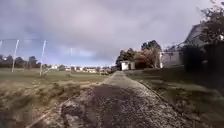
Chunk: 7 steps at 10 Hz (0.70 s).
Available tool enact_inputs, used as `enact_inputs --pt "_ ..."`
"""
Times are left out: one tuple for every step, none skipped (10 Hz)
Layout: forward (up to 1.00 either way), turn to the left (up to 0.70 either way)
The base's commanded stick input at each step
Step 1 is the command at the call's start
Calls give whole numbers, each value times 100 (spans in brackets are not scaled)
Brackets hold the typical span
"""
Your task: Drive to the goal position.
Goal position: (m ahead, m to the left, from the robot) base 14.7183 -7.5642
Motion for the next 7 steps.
enact_inputs --pt "68 -12" --pt "68 -12" --pt "68 -12" --pt "69 -12" --pt "68 -12" --pt "69 -12" --pt "69 -12"
